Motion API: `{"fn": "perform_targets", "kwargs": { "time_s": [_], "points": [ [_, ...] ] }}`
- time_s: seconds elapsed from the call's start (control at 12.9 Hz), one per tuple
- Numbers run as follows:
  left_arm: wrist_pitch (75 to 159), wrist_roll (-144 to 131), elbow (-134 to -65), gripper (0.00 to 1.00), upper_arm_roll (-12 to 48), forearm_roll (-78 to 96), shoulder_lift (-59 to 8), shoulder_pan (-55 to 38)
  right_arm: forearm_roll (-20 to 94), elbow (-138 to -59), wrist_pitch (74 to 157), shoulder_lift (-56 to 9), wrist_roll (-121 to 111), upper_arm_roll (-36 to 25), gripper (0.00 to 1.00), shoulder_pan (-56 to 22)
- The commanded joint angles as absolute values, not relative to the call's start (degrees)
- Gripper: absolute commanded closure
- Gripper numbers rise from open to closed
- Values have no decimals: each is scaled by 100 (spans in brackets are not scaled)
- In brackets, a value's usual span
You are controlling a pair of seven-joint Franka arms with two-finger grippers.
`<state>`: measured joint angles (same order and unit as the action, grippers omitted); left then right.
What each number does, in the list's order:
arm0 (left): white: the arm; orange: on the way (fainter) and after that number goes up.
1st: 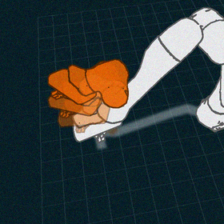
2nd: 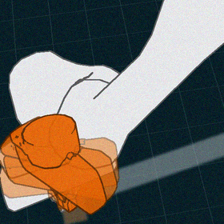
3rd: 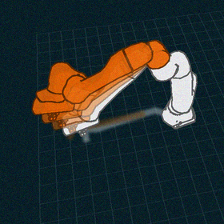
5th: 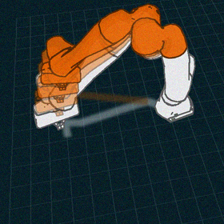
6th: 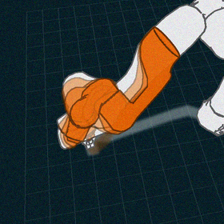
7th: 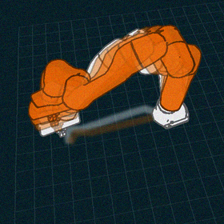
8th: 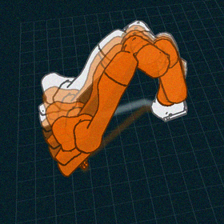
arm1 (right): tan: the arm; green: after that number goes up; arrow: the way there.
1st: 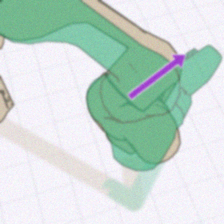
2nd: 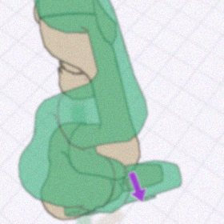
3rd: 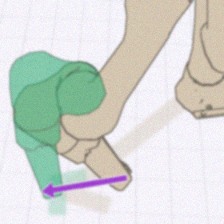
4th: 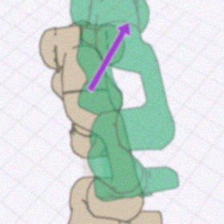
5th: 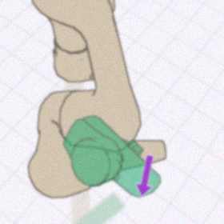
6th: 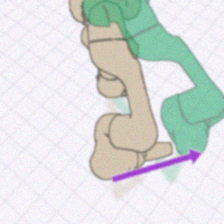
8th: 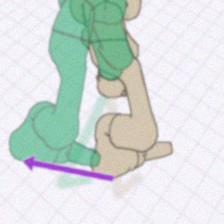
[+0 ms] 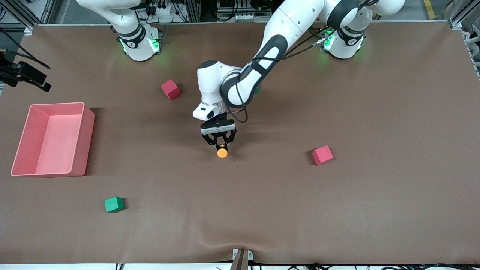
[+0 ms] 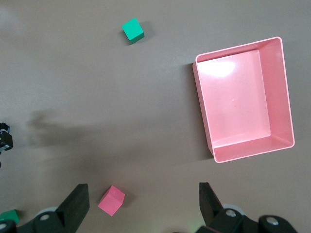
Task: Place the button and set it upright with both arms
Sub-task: 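Lower the button base-down onto the table with the left gripper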
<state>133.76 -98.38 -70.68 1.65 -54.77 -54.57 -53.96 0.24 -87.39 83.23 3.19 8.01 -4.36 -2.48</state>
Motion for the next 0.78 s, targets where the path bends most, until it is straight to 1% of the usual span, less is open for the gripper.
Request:
{"fn": "perform_targets", "kwargs": {
  "time_s": [0.0,0.08,0.16,0.54,0.62,0.7],
  "points": [
    [13395,-10640,-7049,98,62,-6989,-5712,-5502,-35,-8640,8235,290,738,-404,0,-176],
    [13386,-11052,-7049,97,70,-7501,-5791,-5502,-18,-8640,8235,290,738,-404,0,-132],
    [13377,-11474,-7049,94,70,-7863,-5896,-5511,17,-8640,8201,281,738,-396,0,-88],
    [13377,-12743,-7040,91,62,-9068,-6239,-5546,26,-8648,8156,290,729,-396,0,-9],
    [13377,-12849,-7049,89,70,-9227,-6266,-5546,26,-8648,8139,290,729,-396,0,9],
    [13368,-12919,-7040,84,70,-9263,-6293,-5546,26,-8648,8121,281,712,-396,0,9]
  ]
}}
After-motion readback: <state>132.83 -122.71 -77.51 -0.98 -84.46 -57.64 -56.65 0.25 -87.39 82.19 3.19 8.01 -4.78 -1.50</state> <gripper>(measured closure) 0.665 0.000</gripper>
